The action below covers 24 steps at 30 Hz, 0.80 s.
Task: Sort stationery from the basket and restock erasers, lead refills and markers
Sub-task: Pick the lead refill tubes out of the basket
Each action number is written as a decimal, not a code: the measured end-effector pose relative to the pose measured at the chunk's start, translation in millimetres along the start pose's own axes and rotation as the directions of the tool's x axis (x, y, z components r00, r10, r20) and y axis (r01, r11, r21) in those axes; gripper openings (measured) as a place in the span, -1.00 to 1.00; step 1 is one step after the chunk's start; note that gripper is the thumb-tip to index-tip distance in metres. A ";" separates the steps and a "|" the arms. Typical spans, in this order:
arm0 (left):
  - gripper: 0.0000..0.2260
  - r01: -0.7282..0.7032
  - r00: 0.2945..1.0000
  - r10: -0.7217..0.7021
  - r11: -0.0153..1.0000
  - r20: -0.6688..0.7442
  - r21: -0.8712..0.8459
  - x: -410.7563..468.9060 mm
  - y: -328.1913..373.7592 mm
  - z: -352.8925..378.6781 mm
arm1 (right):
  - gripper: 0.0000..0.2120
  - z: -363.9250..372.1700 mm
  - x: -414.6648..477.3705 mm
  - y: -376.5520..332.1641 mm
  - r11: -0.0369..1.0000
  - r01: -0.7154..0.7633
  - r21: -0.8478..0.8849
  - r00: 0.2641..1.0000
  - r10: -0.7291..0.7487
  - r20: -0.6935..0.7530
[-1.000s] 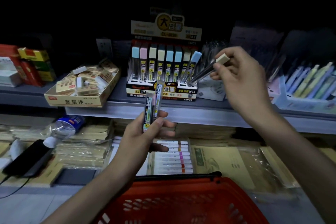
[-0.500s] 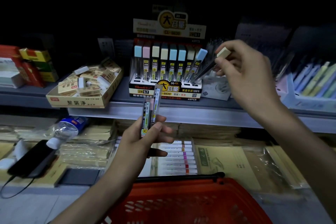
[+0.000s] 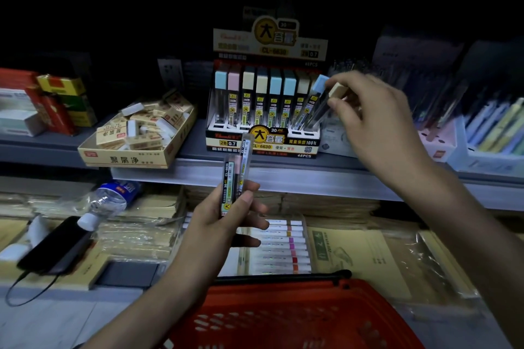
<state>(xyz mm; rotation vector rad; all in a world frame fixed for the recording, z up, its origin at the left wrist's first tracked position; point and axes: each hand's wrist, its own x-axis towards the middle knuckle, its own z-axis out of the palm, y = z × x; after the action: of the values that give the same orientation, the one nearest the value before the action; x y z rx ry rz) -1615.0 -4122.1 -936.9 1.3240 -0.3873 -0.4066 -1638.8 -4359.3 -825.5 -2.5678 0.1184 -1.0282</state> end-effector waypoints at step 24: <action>-0.76 -0.049 0.984 0.055 0.998 0.168 -0.036 -22.5 33.4 -5.6 | -0.82 14.5 -45.5 -92.6 0.568 -0.541 0.620 0.832 0.251 0.495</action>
<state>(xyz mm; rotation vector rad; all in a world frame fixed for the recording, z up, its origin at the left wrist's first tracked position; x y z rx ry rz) -1629.6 -4099.7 -906.3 1.2497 -0.5541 -0.4812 -1667.5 -4259.3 -830.5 -1.7728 0.1467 -0.2943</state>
